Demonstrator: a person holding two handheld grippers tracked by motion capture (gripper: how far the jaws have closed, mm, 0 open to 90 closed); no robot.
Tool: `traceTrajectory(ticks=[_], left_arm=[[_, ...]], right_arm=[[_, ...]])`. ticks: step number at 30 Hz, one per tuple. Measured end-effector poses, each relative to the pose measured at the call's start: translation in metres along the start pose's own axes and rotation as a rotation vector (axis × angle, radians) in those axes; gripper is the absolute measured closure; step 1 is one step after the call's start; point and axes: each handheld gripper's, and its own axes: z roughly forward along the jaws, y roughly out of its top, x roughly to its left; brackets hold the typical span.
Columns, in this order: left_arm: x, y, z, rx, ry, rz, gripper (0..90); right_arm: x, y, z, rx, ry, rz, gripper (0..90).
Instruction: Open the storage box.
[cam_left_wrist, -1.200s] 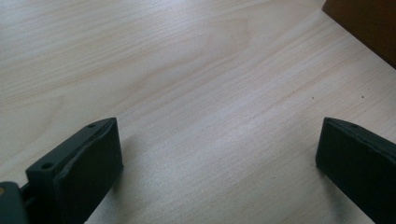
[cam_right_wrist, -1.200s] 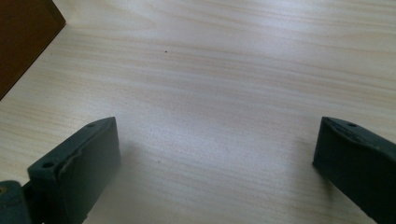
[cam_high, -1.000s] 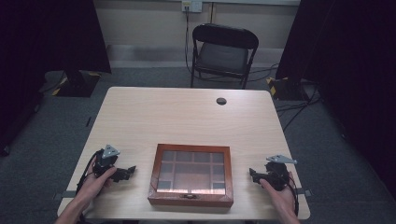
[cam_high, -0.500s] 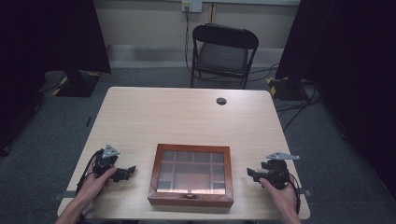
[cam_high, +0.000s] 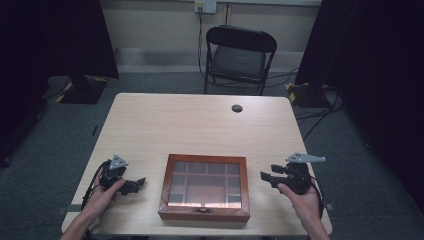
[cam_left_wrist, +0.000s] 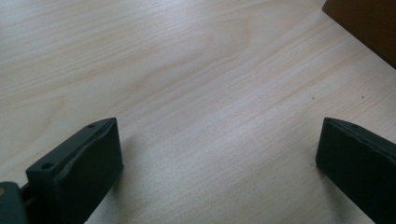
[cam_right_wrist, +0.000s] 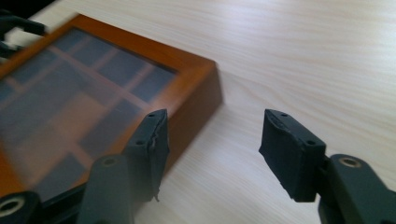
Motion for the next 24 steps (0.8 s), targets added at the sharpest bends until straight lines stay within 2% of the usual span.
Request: traceTrajectory(ticks=[1,4,5,6,8,9,12,13,14,15,21,22,24], left_arm=[[0.000,0.000,0.000,0.000,0.000,0.000,0.0],[0.000,0.000,0.000,0.000,0.000,0.000,0.0],[0.000,0.000,0.000,0.000,0.000,0.000,0.0],[0.000,0.000,0.000,0.000,0.000,0.000,0.0],[0.000,0.000,0.000,0.000,0.000,0.000,0.0],[0.000,0.000,0.000,0.000,0.000,0.000,0.0],[0.000,0.000,0.000,0.000,0.000,0.000,0.0],[0.000,0.000,0.000,0.000,0.000,0.000,0.0],[0.000,0.000,0.000,0.000,0.000,0.000,0.0],[0.000,0.000,0.000,0.000,0.000,0.000,0.0],[0.000,0.000,0.000,0.000,0.000,0.000,0.0],[0.000,0.000,0.000,0.000,0.000,0.000,0.0],[0.000,0.000,0.000,0.000,0.000,0.000,0.0]], right_arm=[[0.000,0.000,0.000,0.000,0.000,0.000,42.2],[0.012,0.015,-0.001,-0.024,0.055,-0.029,44.3],[0.012,0.015,-0.001,-0.024,0.055,-0.029,44.3],[0.018,0.020,0.001,-0.034,0.093,-0.036,44.7],[0.020,0.021,0.002,-0.033,0.106,-0.040,45.0],[0.025,0.023,0.005,-0.021,0.126,-0.056,45.2],[0.042,0.028,0.013,-0.011,0.147,-0.105,44.6],[0.042,0.028,0.013,-0.011,0.147,-0.105,44.6],[0.050,0.029,0.016,-0.017,0.180,-0.112,45.1],[0.055,0.030,0.018,-0.013,0.193,-0.121,45.1],[0.075,0.032,0.029,0.038,0.246,-0.169,47.6],[0.080,0.034,0.032,0.051,0.290,-0.170,49.0],[0.084,0.034,0.034,0.049,0.308,-0.178,50.0]])
